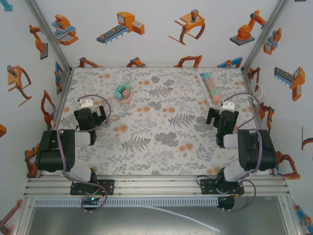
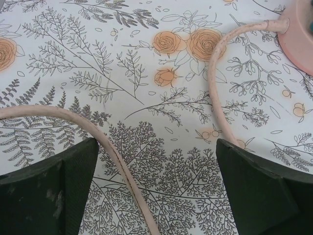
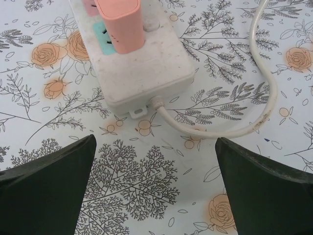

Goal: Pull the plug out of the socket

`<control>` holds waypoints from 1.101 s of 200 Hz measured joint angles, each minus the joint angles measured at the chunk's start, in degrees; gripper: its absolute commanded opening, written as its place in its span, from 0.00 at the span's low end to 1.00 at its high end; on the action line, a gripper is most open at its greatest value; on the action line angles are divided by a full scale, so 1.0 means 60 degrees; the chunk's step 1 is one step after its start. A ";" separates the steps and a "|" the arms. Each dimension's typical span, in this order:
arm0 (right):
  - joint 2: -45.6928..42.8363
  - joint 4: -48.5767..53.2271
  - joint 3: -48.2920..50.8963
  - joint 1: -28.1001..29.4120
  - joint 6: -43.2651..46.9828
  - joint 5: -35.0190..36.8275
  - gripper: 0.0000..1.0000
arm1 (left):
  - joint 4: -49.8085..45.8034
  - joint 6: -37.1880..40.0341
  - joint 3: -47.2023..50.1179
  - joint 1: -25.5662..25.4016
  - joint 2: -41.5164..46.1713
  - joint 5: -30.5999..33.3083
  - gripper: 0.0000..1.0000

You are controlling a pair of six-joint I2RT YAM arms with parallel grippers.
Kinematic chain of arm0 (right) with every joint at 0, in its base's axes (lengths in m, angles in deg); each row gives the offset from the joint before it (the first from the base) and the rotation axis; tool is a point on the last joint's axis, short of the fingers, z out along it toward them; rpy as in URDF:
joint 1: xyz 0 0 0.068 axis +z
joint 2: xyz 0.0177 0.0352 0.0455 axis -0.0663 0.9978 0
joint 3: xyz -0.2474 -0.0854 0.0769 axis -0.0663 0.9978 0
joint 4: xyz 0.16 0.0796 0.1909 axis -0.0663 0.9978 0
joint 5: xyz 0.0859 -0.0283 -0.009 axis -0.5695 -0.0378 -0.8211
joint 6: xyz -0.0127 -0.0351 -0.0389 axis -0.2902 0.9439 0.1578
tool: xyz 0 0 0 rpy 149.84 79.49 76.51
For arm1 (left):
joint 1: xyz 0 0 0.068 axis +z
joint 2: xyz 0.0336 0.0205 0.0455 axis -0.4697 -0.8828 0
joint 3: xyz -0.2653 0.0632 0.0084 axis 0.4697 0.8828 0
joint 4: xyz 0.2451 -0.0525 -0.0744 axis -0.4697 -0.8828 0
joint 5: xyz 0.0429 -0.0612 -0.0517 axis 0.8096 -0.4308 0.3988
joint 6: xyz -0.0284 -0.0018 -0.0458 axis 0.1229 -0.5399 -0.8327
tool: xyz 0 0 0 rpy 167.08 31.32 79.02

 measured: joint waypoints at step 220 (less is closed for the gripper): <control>-0.2641 0.1865 -0.0138 -0.0011 -0.0299 0.0248 0.99 | -0.0044 -0.0018 0.1184 -0.0331 0.1956 0.1053 0.97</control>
